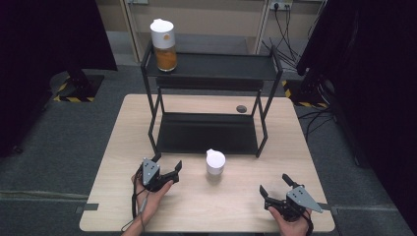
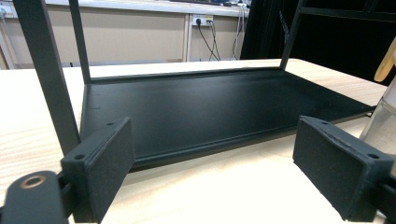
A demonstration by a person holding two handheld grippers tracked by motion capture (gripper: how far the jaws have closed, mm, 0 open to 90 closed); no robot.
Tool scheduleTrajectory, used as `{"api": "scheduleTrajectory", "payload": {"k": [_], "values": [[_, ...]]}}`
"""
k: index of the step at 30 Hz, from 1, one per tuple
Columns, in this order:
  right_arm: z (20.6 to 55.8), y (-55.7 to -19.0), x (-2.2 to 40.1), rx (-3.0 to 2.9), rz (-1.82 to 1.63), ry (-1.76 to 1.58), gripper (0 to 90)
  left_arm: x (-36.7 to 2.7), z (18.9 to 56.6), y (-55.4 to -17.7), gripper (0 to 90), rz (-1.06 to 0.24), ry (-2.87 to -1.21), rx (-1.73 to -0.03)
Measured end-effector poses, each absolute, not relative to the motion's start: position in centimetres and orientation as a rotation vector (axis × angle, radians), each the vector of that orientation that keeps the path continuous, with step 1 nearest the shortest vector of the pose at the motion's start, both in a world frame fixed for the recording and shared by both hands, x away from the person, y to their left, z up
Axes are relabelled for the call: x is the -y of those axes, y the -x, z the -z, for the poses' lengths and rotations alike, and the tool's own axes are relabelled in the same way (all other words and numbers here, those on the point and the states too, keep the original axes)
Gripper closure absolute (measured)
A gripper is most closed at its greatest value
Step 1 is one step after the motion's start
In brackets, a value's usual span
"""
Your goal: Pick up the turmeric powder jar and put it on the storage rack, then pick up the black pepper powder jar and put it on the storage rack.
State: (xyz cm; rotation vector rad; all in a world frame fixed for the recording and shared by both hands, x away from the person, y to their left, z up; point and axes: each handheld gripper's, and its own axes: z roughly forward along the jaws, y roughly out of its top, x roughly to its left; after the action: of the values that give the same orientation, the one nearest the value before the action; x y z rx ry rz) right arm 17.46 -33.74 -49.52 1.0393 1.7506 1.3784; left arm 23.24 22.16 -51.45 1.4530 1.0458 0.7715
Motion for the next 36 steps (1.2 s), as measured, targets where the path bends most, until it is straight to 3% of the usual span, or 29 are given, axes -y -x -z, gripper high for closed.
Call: {"api": "scheduleTrajectory", "payload": {"k": [36], "values": [[49.64, -17.91, 34.21, -1.761, -1.474, -0.979, 2.4, -22.44, 51.58, -23.27, 12.0, -0.751, -1.419, -1.074]]}}
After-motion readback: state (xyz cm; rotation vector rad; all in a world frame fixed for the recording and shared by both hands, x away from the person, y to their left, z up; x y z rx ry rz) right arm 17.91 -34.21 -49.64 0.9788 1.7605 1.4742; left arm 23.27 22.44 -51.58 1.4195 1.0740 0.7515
